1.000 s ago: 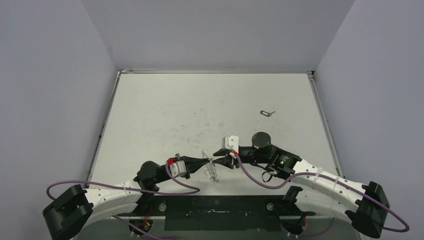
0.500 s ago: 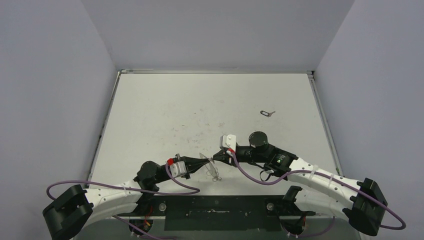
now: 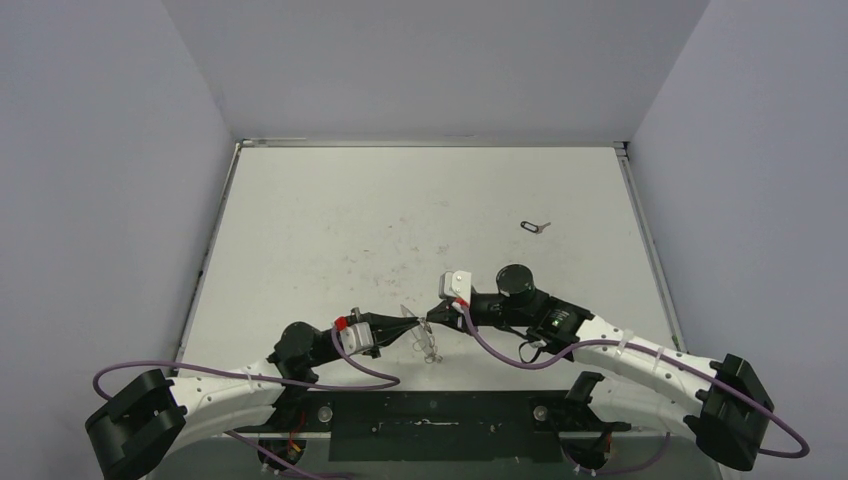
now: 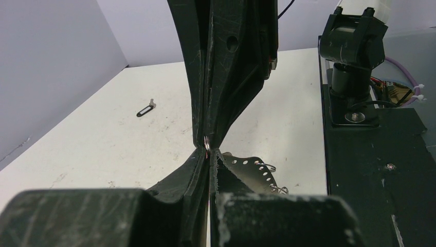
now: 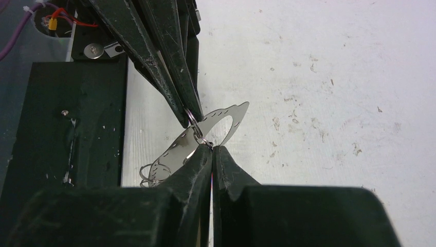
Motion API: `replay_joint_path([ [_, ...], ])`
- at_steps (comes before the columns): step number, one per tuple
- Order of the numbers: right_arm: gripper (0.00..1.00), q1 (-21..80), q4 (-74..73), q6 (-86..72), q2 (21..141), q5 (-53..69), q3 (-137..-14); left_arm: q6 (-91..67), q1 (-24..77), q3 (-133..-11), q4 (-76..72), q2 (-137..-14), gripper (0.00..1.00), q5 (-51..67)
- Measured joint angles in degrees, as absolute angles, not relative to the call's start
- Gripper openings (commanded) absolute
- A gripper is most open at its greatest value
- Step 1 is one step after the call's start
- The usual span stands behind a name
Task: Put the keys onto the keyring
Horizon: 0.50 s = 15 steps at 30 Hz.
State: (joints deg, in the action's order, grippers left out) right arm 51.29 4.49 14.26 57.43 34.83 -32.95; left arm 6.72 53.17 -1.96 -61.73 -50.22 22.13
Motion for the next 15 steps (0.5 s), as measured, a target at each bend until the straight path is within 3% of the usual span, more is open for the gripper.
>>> replay_joint_path([
  [4,0.00,51.31,5.28,14.09,58.59,34.83,-32.95,6.72,53.17,-1.96,-61.71,-50.22,0.00,22.13],
  [9,0.24,51.29,5.54,13.56,58.52,34.68,-32.93,6.72,53.17,-1.96,-61.69,-50.22,0.00,22.13],
  [15,0.26,50.92,6.85,13.21,53.80,33.76,-30.24,6.70,53.17,-1.96,-61.76,-50.13,0.00,22.31],
])
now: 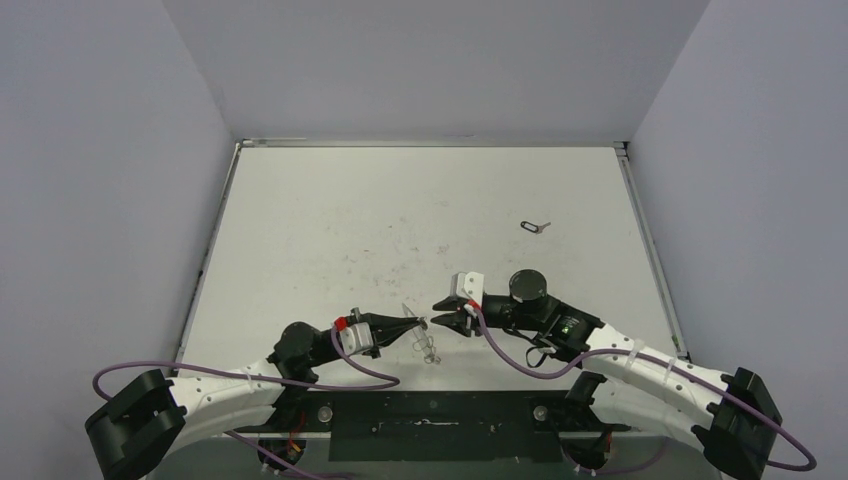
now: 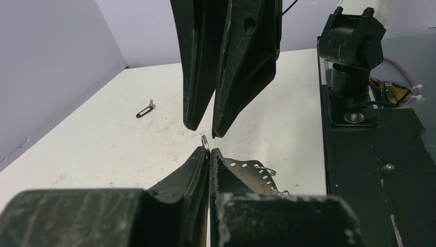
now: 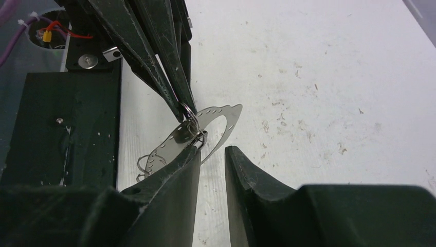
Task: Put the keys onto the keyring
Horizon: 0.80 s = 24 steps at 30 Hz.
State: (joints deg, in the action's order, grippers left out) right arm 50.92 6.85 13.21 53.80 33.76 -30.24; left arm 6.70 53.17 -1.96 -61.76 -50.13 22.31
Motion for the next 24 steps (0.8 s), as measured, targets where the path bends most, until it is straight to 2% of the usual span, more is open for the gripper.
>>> replay_joint_path([
  [20,0.24,49.80,16.95,12.60,59.22,43.46,-29.85,6.68,53.17,-1.96,-61.47,-49.41,0.00,22.81],
  [21,0.22,49.78,17.17,12.60,59.37,43.79,-29.85,6.68,53.17,-1.96,-61.47,-49.34,0.00,22.81],
  [24,0.07,49.52,17.34,12.67,59.79,44.80,-29.85,6.72,53.17,-1.96,-61.47,-49.19,0.00,22.70],
])
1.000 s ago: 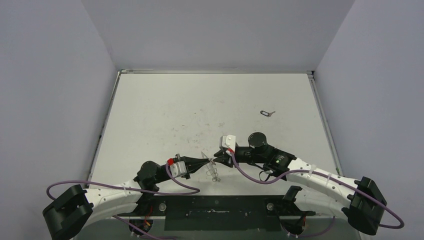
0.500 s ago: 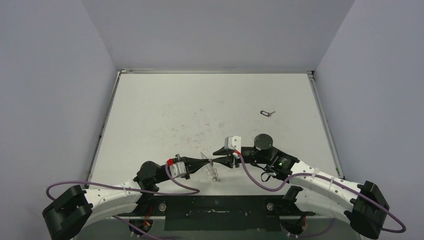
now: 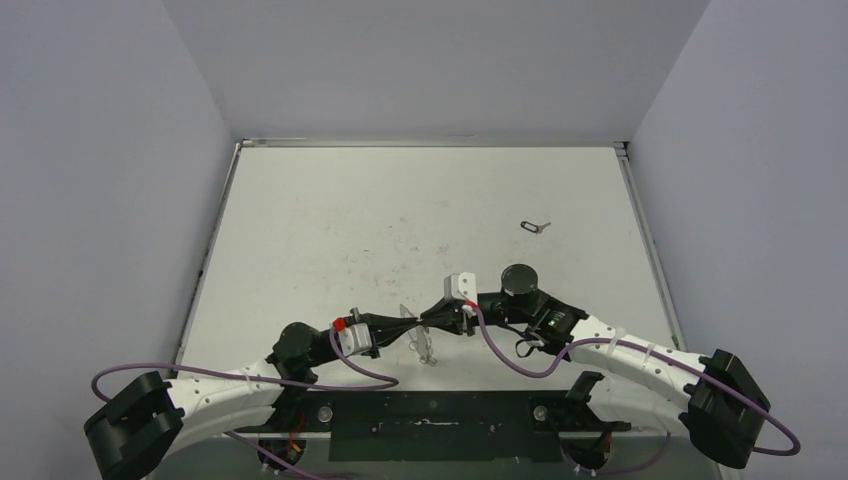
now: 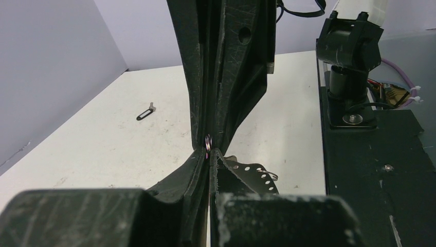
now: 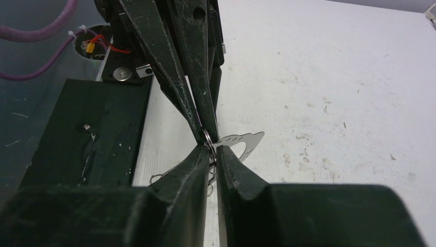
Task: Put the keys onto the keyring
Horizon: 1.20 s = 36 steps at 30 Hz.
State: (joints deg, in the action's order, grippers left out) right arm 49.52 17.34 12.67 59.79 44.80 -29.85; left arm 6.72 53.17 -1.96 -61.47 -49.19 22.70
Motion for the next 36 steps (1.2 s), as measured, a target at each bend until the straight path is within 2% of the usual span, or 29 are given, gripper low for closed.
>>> replay_joint_path([
  [4,0.00,49.12,17.52,12.62,59.79,45.87,-29.61,6.70,53.15,-1.96,-61.45,-49.19,0.00,22.74],
  [11,0.00,49.04,16.60,13.02,59.75,46.35,-29.61,6.68,53.17,-1.96,-61.06,-49.19,0.01,22.74],
  [14,0.00,49.06,13.52,13.41,59.46,46.33,-30.87,6.76,53.19,-1.96,-60.55,-48.75,0.15,22.72],
  [17,0.00,49.04,6.50,14.68,59.46,44.93,-34.15,6.87,53.17,-1.96,-59.37,-47.53,0.21,21.78],
  [26,0.00,50.85,-19.57,20.08,64.03,33.39,-49.15,7.79,53.17,-3.33,-47.53,-42.28,0.29,16.16],
  [36,0.00,57.41,-29.45,20.88,74.59,18.96,-61.69,8.38,53.17,-5.17,-44.38,-46.96,0.29,14.13],
])
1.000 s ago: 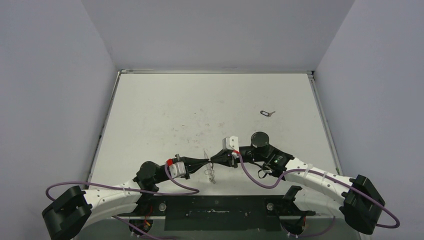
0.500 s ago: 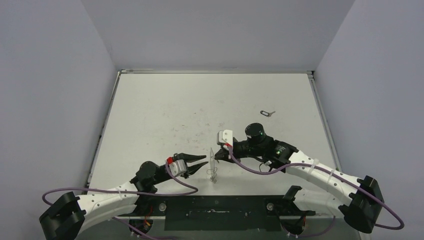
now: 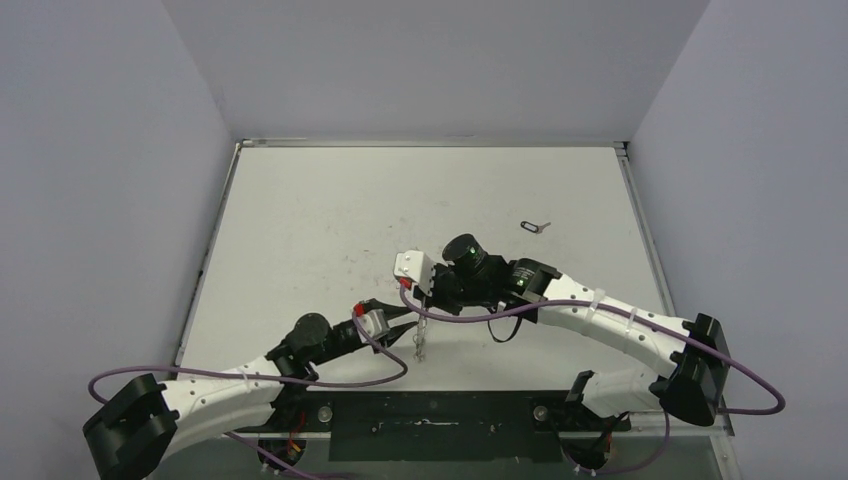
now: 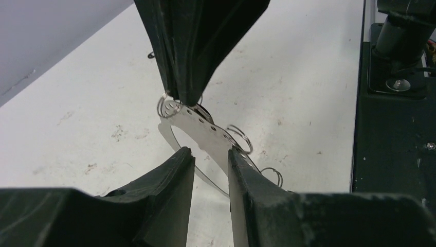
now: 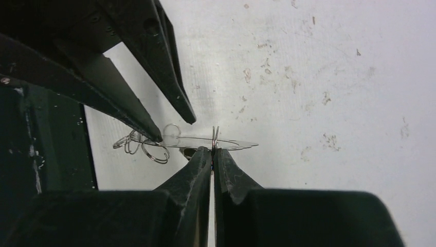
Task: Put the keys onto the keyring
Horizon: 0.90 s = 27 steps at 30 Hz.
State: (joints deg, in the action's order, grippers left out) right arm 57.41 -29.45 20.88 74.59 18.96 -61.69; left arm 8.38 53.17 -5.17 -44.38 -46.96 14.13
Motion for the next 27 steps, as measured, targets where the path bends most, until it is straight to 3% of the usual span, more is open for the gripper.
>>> replay_joint_path([
  [13,0.00,57.47,-44.49,19.42,73.97,13.69,-59.64,8.10,53.17,-6.72,-49.25,-57.63,0.28,15.90],
  [27,0.00,57.47,-40.10,21.98,68.51,19.31,-55.35,7.94,53.21,-6.92,-60.01,-65.14,0.25,20.71],
])
